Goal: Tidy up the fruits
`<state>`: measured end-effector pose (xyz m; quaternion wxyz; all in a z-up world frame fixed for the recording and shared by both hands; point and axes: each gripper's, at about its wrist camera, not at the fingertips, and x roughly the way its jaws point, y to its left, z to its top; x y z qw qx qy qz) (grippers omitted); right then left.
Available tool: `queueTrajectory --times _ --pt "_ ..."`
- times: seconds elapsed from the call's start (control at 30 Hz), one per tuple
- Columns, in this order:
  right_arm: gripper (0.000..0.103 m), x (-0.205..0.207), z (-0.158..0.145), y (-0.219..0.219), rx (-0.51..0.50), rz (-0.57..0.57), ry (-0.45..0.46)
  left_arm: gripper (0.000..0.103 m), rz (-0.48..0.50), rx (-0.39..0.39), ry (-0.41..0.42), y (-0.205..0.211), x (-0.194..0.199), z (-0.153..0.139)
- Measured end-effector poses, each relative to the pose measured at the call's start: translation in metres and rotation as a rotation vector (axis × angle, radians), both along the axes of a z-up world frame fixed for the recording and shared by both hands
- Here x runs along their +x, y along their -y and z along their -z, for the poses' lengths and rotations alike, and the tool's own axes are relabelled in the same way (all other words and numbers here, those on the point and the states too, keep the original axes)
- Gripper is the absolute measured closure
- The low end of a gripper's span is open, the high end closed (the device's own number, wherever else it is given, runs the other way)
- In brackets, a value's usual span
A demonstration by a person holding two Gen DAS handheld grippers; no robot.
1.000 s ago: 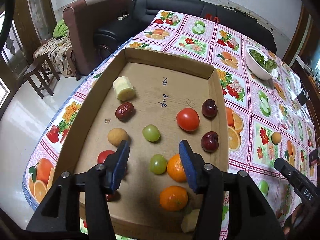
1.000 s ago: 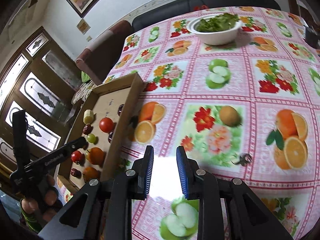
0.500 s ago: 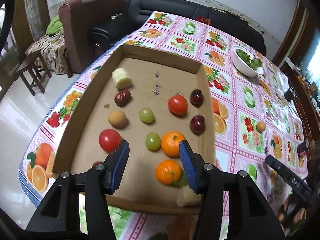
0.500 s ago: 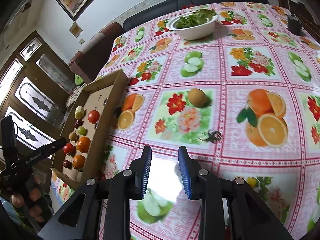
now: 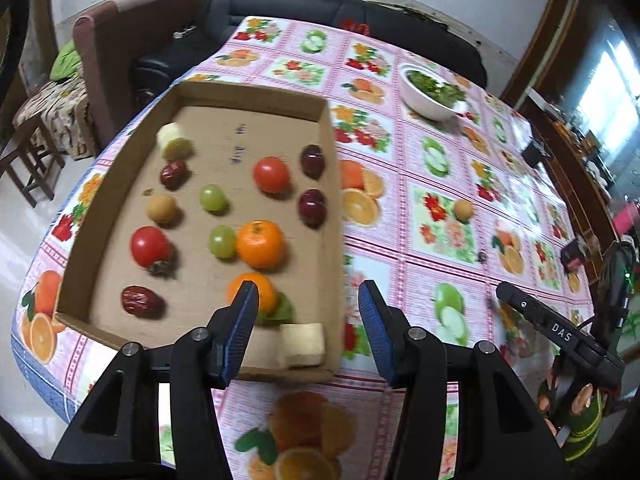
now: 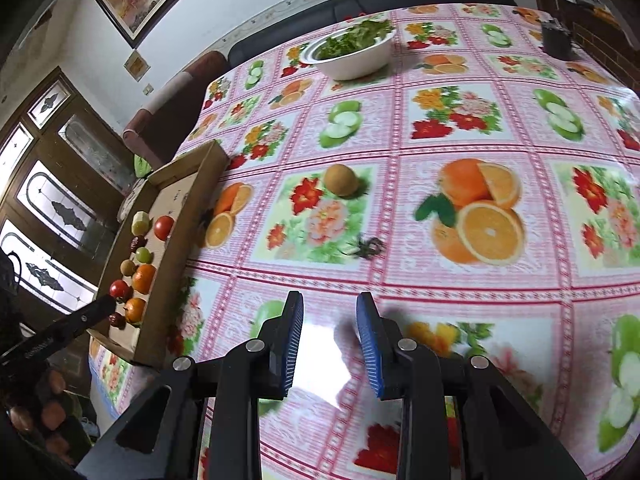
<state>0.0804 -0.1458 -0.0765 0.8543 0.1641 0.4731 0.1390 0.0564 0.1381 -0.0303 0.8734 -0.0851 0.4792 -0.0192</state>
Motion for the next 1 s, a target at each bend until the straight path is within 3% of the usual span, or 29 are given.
queueTrajectory --times 0.6,0.8,0.87,0.93,1.0 --pt "0.070 -0.059 -0.012 0.073 -0.013 0.153 0.096 0.053 0.133 -0.031 -0.040 0.057 -0.002 0.007" --pt "0.066 -0.068 -0.038 0.141 -0.005 0.351 0.218 0.053 0.171 -0.034 -0.066 0.072 0.006 0.016" --pt "0.066 -0.060 -0.057 0.170 -0.075 0.455 0.272 0.053 0.188 -0.036 -0.075 0.078 0.011 0.020" --pt "0.058 -0.047 -0.073 0.196 -0.186 0.554 0.315 0.053 0.200 -0.041 -0.088 0.084 0.017 0.024" --pt "0.058 -0.025 -0.090 0.221 -0.367 0.682 0.357 0.053 0.214 -0.052 -0.103 0.089 0.025 0.028"
